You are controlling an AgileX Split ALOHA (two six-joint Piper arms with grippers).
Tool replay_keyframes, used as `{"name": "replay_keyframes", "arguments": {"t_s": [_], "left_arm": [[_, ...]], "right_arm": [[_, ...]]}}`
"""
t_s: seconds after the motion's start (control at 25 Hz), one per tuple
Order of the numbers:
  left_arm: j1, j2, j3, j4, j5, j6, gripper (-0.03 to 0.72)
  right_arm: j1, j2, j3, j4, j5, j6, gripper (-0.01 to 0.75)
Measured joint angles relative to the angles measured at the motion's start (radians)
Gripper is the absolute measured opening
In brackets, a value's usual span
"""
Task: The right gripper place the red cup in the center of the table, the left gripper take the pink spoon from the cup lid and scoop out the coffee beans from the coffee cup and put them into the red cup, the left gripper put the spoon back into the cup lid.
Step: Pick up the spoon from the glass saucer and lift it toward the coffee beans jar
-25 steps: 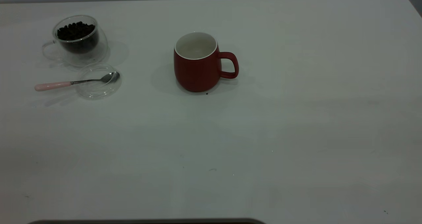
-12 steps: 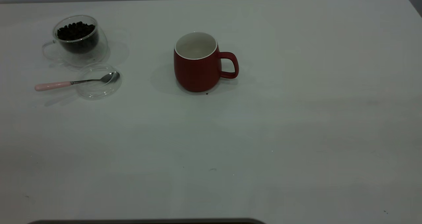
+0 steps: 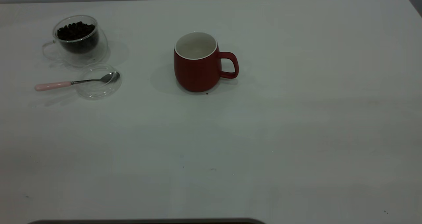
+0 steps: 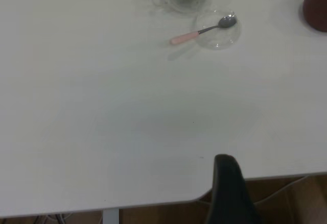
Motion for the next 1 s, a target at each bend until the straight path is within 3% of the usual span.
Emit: {"name": "replay_keyframes", "arguments": {"t_s": [0.48, 0.6, 0.8, 1.0], "left_arm": [[-0.032, 0.0, 0.0, 0.002, -0.002, -0.042, 0.525], [-0.032, 0.029, -0.032, 0.004, -0.05, -0.09, 0.533], [-0.032, 0.353, -0.176, -0.012, -0.138, -0.096, 0.586], [-0.032, 0.778, -0.354, -0.071, -0.188, -0.084, 0.59]], "right_arm": [[0.0, 0.0, 0.0, 0.0, 0.0, 0.0, 0.591], [0.0, 0.0, 0.0, 0.0, 0.0, 0.0, 0.591], [0.0, 0.0, 0.0, 0.0, 0.0, 0.0, 0.591], [0.0, 0.0, 0.0, 0.0, 0.0, 0.0, 0.591]]}}
